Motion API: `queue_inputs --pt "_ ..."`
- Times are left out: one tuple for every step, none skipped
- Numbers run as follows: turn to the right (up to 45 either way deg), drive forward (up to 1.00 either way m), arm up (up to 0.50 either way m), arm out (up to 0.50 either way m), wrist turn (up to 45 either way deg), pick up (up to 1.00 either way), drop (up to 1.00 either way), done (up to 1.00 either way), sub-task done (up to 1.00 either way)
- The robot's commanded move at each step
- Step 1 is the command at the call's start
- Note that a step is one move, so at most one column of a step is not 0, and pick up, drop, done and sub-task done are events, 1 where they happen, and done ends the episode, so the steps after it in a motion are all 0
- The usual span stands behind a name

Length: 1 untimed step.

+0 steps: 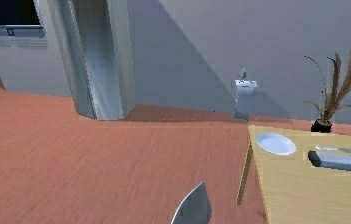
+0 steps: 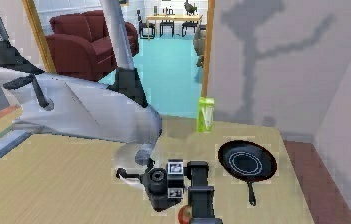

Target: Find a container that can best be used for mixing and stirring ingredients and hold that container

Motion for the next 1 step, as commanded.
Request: queue_inputs --pt "0.0 0.00 0.00 0.00 0.0 0.00 0.00 1.00 0.00"
